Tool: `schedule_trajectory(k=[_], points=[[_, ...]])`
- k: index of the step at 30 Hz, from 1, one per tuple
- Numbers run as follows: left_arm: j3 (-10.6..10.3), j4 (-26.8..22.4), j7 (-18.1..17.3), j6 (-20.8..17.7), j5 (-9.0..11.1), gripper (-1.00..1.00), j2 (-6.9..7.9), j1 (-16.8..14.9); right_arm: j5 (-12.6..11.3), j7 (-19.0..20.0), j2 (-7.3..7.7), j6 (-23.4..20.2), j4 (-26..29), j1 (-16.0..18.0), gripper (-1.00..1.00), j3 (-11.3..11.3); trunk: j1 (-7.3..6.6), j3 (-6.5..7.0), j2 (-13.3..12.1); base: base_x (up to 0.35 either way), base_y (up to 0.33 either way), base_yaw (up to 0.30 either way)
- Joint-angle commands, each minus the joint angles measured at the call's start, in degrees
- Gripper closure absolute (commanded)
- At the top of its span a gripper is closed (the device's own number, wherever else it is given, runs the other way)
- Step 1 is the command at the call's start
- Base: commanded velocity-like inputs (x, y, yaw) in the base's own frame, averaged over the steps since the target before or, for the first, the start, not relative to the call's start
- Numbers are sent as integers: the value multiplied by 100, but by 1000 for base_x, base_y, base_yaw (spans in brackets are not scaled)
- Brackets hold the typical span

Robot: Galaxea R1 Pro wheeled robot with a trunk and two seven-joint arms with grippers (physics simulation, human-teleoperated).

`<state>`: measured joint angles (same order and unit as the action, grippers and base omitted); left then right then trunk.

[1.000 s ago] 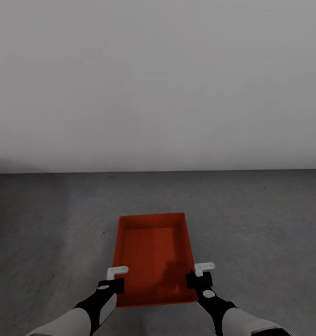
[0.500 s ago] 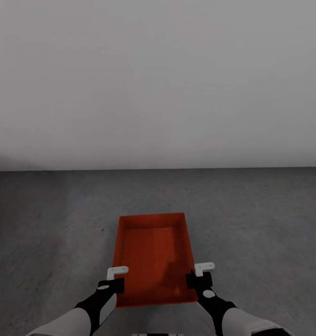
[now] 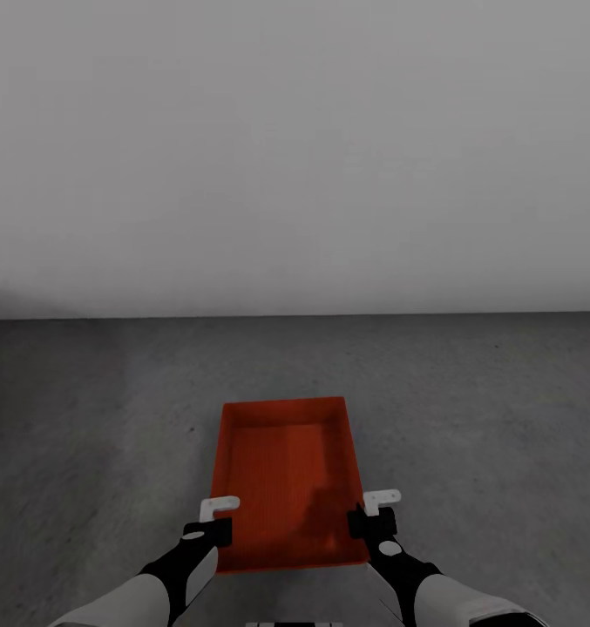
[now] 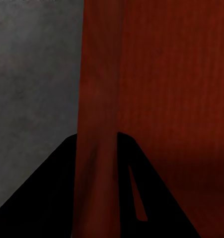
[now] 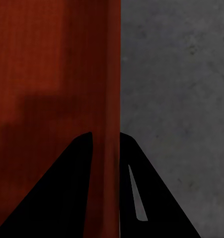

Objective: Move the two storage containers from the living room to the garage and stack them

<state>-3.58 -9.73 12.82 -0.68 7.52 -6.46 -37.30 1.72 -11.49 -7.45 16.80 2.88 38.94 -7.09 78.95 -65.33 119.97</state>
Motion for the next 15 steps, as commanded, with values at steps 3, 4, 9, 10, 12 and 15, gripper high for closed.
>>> schedule_trajectory(k=[3,4,9,10,12,15], points=[[286,-160,62,244,277,100,4,-5,-61,-40,33,16,-17,-1,100,348,-1,-4,2,0,0,0],[286,-160,62,244,277,100,4,-5,-60,-39,33,16,-16,-1,100,348,-1,-4,2,0,0,0],[285,-160,63,244,277,100,4,-5,-58,-38,28,16,-15,-1,100,348,65,-58,122,0,0,0],[286,-160,63,244,277,100,4,-5,-58,-37,27,16,-15,-1,100,348,87,-76,162,0,0,0],[285,-160,63,244,277,100,4,-5,-58,-37,25,16,-15,-1,100,348,131,-112,242,0,0,0],[286,-160,60,244,277,100,4,-5,-58,-37,24,16,-15,-1,100,348,197,-166,363,0,0,0]])
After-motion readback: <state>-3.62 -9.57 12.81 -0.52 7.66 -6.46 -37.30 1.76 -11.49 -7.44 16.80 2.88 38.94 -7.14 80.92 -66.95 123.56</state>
